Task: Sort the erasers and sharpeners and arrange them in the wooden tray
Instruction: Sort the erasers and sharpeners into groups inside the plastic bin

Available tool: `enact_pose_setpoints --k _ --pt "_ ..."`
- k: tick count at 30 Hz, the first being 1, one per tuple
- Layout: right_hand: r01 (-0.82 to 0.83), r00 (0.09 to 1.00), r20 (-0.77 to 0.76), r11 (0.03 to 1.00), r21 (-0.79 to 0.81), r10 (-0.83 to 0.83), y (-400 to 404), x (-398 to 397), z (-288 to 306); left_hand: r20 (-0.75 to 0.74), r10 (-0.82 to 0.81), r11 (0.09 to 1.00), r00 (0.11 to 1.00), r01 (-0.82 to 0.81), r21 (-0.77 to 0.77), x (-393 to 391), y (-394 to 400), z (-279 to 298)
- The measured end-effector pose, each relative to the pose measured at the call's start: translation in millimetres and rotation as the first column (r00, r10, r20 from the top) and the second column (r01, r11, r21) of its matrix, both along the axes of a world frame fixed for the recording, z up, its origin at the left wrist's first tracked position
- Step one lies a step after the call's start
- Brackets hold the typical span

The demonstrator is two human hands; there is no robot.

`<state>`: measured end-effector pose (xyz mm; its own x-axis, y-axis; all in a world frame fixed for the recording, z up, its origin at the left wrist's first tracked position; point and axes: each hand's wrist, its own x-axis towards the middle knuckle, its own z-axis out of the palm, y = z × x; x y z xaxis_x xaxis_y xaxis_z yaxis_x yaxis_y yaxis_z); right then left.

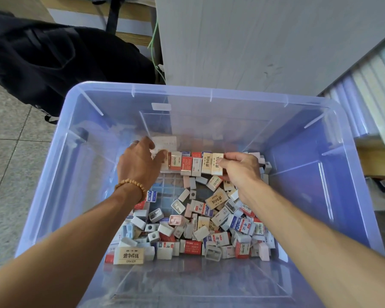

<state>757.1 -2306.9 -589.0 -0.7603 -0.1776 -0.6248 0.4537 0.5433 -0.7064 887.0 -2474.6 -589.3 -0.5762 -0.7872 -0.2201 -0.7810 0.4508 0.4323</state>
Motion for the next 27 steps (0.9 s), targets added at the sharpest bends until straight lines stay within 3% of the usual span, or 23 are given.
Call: enact_pose_setpoints --k 2,4,7,12,22,27 --pt "0.016 1.0 0.0 1.0 0.006 -0.016 -3 2 -3 -0.021 -0.198 0.979 0.98 0.197 -0.061 4 12 3" --pt "0.011 1.0 -0.019 1.0 0.004 -0.011 -7 3 -4 0.067 -0.408 0.9 0.911 0.413 -0.136 6 23 1" --pt "-0.029 0.996 -0.085 1.0 0.009 0.03 -13 4 -2 0.177 -0.513 0.821 0.84 0.54 -0.185 0 31 -5" --pt "-0.145 0.964 -0.212 0.986 0.077 0.158 -17 2 -6 0.132 -0.475 0.838 0.87 0.493 -0.232 -15 38 -15" --pt "-0.097 0.964 -0.239 0.992 0.084 0.115 -19 2 -12 0.03 -0.431 0.867 0.902 0.423 -0.262 2 24 -15" --pt "-0.075 0.969 -0.229 0.993 0.091 0.094 -22 2 -13 -0.017 -0.431 0.884 0.902 0.419 -0.206 5 13 -18"
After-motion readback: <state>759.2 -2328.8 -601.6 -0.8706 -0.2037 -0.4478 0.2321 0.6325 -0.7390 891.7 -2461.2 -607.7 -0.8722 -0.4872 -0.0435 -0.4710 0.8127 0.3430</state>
